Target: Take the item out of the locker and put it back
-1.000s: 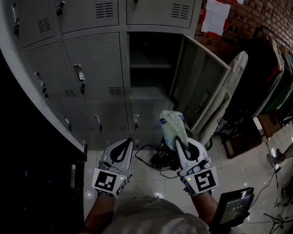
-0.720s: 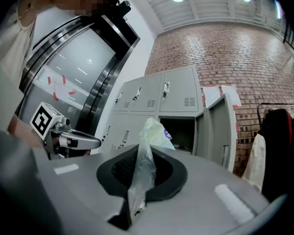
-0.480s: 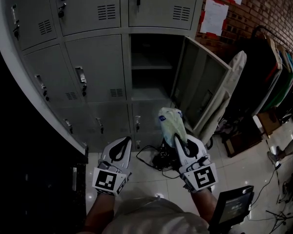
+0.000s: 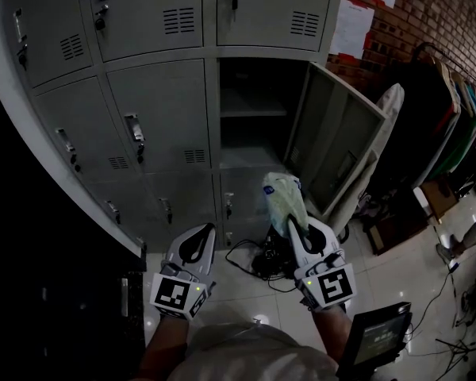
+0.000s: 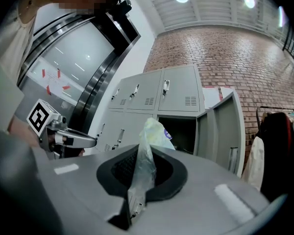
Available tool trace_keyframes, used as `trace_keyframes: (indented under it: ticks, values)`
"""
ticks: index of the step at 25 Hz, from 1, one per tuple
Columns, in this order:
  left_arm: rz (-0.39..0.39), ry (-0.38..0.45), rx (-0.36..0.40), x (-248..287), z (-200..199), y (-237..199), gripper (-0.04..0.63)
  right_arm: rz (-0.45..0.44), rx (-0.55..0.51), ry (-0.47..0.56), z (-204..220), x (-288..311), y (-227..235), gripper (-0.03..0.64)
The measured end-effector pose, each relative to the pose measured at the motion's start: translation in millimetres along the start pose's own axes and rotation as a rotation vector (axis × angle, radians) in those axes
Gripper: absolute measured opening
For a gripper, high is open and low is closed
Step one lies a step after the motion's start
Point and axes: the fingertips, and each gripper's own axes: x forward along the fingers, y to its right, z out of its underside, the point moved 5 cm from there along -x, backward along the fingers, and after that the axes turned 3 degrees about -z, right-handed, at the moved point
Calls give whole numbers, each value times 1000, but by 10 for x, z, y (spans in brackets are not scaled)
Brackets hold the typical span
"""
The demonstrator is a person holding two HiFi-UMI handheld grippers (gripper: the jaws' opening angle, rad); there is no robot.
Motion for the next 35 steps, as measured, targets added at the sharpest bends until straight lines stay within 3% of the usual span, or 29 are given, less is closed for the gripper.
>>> trace_keyframes:
  ticks: [9, 17, 22, 35]
  values:
    - [1, -19, -18, 262, 144, -304, 5, 18, 2, -1, 116, 423, 174, 5]
    - [-43, 11, 10, 1020, 216, -614, 5, -7, 37, 15, 516, 1120, 835, 5]
    - [-59, 30, 31, 1512, 115, -811, 5, -26, 22, 24, 516, 1598, 1195, 5]
    - [37, 7, 28, 2039, 183, -1230, 5, 55, -102, 26, 350, 2861, 1791, 5]
